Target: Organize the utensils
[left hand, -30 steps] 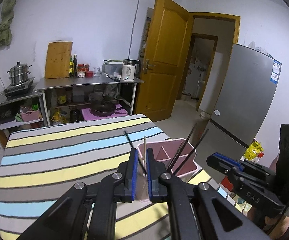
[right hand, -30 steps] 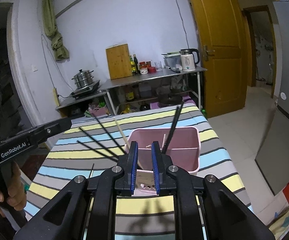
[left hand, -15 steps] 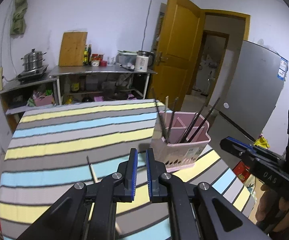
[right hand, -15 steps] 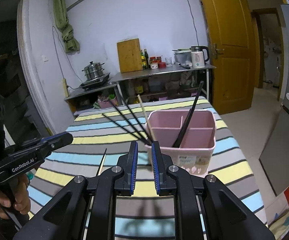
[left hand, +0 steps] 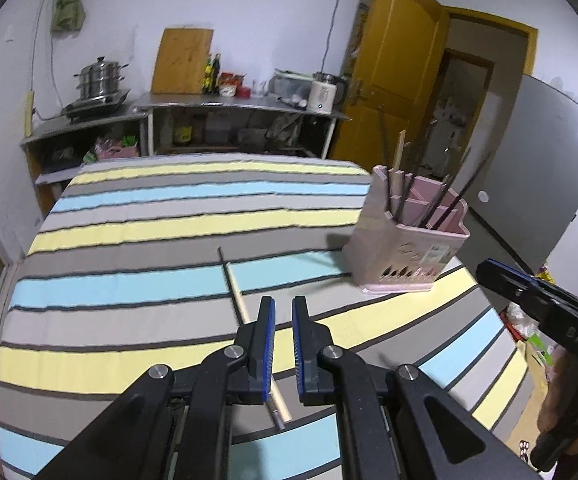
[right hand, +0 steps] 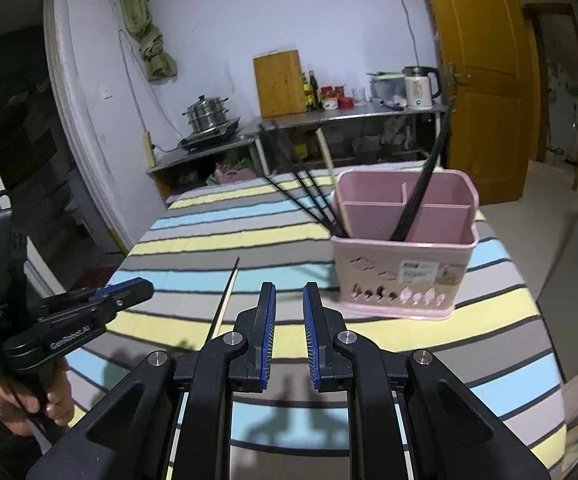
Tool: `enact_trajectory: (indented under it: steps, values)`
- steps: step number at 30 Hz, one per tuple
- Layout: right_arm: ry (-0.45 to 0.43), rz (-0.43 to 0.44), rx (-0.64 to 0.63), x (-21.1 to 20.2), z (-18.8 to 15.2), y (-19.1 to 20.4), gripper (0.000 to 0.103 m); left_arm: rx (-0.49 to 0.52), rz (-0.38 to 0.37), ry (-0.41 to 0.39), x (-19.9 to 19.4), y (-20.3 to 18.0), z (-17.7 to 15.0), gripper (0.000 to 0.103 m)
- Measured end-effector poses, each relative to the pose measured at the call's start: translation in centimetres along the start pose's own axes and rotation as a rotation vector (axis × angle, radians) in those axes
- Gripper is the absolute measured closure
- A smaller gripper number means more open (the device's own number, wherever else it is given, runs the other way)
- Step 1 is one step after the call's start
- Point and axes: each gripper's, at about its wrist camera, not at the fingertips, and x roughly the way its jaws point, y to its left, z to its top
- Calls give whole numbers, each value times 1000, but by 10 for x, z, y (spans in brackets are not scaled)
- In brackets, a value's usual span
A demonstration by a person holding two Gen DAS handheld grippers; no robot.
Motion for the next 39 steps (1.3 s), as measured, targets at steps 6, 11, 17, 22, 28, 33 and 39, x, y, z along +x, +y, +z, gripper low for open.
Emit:
enact_trajectory:
  steps: [6, 11, 17, 22, 28, 33, 39]
  values:
    - [51, 25, -14, 20, -10, 7, 89, -36, 21, 49, 24, 17, -9, 96]
    - [97, 40, -17, 40, -17, 9, 89, -57, 44, 92, 53, 31, -17, 95]
    - [133, 51, -20, 59, -21, 9, 89, -53, 67, 123, 88, 40, -19, 91]
    - [161, 54, -17, 75, -24, 8, 89, -62, 62, 125, 110, 46, -10, 85]
    - [188, 57, -15, 87, -28, 7, 89, -95, 66, 119, 139, 57, 19, 84]
    - [206, 59, -13, 96, -29, 6, 89, -102, 79, 132, 168, 60, 41, 84]
    - [216, 57, -7, 101, -30, 3, 89, -48, 131, 167, 202, 62, 48, 84]
